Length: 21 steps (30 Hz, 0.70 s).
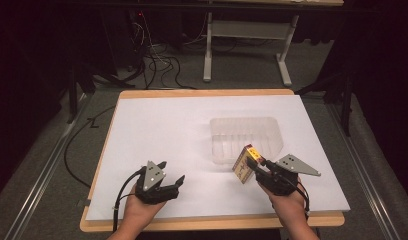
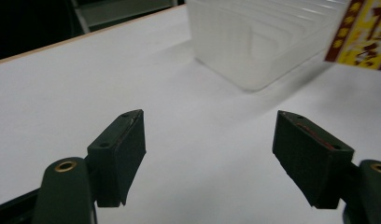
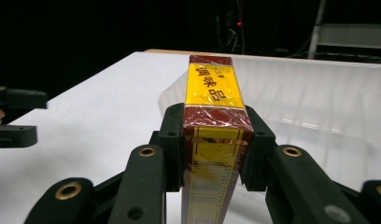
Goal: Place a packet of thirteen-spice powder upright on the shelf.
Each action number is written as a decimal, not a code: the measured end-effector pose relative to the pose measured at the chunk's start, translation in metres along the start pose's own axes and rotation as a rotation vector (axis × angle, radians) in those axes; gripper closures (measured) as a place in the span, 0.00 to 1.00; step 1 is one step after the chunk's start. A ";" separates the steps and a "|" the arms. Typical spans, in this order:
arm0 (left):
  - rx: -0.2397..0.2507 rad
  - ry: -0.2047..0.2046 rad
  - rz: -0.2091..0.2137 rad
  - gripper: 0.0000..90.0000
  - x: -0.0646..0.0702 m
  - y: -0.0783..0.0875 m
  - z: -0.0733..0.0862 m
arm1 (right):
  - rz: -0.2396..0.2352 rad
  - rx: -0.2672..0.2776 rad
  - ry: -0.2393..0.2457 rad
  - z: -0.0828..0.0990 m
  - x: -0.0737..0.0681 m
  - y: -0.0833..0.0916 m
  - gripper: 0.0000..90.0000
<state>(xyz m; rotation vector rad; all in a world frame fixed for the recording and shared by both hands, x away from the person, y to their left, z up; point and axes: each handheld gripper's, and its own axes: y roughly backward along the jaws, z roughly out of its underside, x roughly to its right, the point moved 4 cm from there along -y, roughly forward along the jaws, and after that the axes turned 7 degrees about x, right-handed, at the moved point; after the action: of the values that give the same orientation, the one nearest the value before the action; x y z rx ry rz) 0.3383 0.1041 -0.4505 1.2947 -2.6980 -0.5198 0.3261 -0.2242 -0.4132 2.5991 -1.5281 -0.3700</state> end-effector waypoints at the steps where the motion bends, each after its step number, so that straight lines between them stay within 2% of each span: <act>1: -0.001 0.001 -0.008 0.29 -0.004 0.001 0.001 | 0.009 0.004 -0.005 0.000 0.001 0.001 0.76; 3: 0.026 0.005 -0.025 0.29 -0.011 0.005 -0.003 | 0.036 0.009 -0.009 -0.002 0.003 0.003 0.76; 4: 0.026 0.005 -0.025 0.29 -0.011 0.005 -0.003 | 0.036 0.009 -0.009 -0.002 0.003 0.003 0.76; 5: 0.028 0.003 -0.029 0.29 -0.012 0.006 -0.004 | 0.057 0.011 -0.010 -0.003 0.005 0.004 0.76; 9: 0.008 -0.002 -0.032 0.29 -0.013 0.007 0.001 | 0.105 0.014 -0.003 -0.007 0.010 0.007 0.76; 11: 0.001 -0.003 -0.022 0.28 -0.013 0.007 0.002 | 0.143 0.025 -0.022 -0.013 0.015 0.011 0.76; 12: 0.003 -0.024 -0.026 0.28 -0.013 0.008 0.001 | 0.161 0.029 -0.016 -0.015 0.017 0.012 0.76; 13: 0.003 -0.024 -0.026 0.28 -0.013 0.008 0.001 | 0.174 0.031 -0.021 -0.017 0.019 0.012 0.76; 18: 0.032 0.006 -0.015 0.29 -0.015 0.010 -0.003 | 0.238 0.050 -0.031 -0.030 0.029 0.010 0.76; 21: 0.041 0.009 -0.017 0.29 -0.014 0.011 -0.004 | 0.259 0.057 -0.029 -0.035 0.033 0.008 0.76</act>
<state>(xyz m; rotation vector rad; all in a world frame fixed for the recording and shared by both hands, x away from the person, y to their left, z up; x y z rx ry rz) 0.3396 0.1207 -0.4423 1.3283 -2.7065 -0.4618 0.3439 -0.2575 -0.3826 2.4020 -1.8818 -0.3437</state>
